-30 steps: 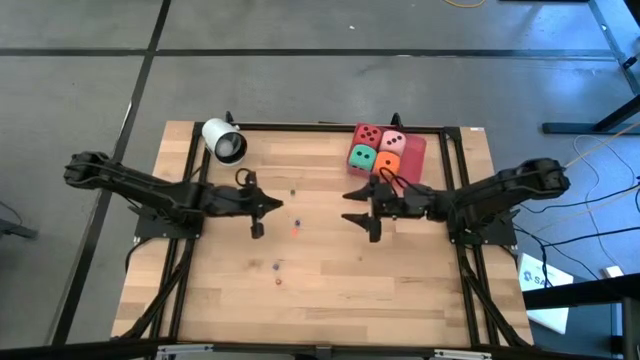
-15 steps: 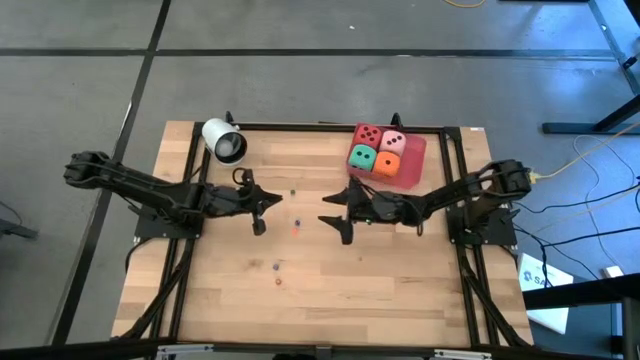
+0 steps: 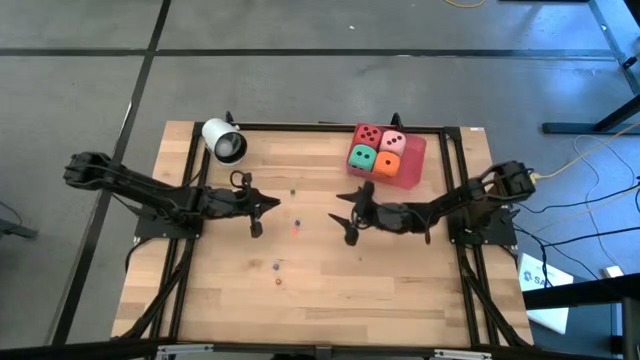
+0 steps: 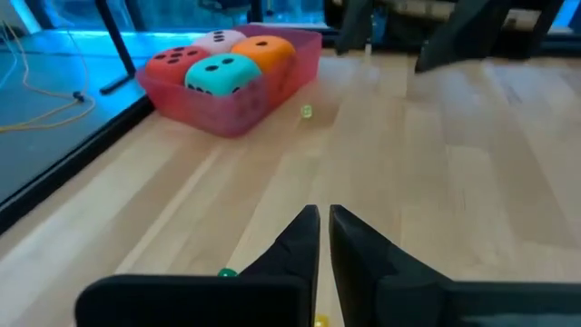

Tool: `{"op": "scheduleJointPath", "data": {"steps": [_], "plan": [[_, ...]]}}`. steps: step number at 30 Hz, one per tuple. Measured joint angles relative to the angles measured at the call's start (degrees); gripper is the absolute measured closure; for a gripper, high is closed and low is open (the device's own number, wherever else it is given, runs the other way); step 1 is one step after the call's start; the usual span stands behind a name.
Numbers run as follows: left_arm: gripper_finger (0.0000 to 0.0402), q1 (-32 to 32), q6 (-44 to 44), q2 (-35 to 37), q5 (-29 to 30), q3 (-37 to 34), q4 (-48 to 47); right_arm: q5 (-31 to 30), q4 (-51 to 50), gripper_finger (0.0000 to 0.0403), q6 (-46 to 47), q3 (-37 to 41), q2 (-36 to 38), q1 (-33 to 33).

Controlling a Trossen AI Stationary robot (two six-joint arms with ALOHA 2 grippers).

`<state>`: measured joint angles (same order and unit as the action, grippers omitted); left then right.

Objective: Pick & Place Dice
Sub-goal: Put the small light green dice into the red bin

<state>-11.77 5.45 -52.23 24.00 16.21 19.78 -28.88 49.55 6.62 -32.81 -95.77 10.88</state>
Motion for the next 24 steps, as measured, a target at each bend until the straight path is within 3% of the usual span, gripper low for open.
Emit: {"op": "scheduleJointPath", "data": {"steps": [6,12,24], "plan": [[0.0372,2.7,2.3,0.0,-4.0,-1.9,3.2,-11.0,-2.1,0.0106,8.3,5.8,0.0,4.2],[0.0372,3.8,1.8,0.0,-6.8,-1.9,5.4,-21.7,-10.9,0.0106,21.8,9.0,0.0,9.0],[0.0373,3.8,-0.1,0.0,-8.9,-1.9,8.2,-28.2,-31.9,0.0113,44.4,9.7,-1.2,10.6]]}}
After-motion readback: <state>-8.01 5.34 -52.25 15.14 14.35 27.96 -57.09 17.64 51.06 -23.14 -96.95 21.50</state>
